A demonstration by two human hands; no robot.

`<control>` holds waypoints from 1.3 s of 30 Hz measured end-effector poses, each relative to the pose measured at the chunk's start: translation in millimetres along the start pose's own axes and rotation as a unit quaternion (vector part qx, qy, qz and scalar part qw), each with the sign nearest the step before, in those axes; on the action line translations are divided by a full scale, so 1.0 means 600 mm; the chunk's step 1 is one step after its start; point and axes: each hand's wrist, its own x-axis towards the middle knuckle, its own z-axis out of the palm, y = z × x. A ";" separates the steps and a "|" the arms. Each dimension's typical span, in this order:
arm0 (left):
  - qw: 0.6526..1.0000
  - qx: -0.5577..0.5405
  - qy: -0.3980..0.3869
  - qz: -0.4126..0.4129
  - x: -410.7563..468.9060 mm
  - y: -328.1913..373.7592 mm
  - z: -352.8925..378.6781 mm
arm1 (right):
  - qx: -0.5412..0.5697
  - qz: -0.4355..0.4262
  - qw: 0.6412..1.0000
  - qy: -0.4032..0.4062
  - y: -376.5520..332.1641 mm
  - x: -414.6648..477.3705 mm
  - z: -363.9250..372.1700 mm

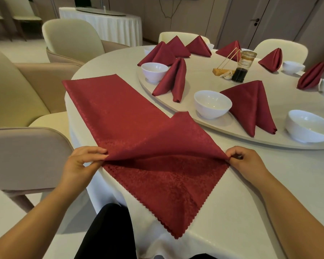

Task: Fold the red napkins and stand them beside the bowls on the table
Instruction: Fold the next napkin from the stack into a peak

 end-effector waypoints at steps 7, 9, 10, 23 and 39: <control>0.999 -0.031 0.021 -0.024 -0.004 0.001 0.004 | 0.040 0.001 0.999 0.003 0.005 -0.004 -0.002; 0.999 -0.019 0.027 -0.009 -0.002 0.018 0.005 | 0.039 -0.003 0.999 -0.005 0.006 -0.003 -0.002; 0.999 0.000 0.025 0.021 -0.001 0.032 0.005 | 0.038 -0.004 0.999 -0.007 0.007 -0.003 -0.001; 0.894 0.315 -0.294 0.125 -0.056 0.206 0.164 | 0.020 -0.019 1.000 -0.010 0.006 -0.008 -0.001; 0.861 0.328 -0.361 0.144 -0.040 0.153 0.157 | 0.051 0.101 0.986 -0.123 -0.016 -0.018 -0.064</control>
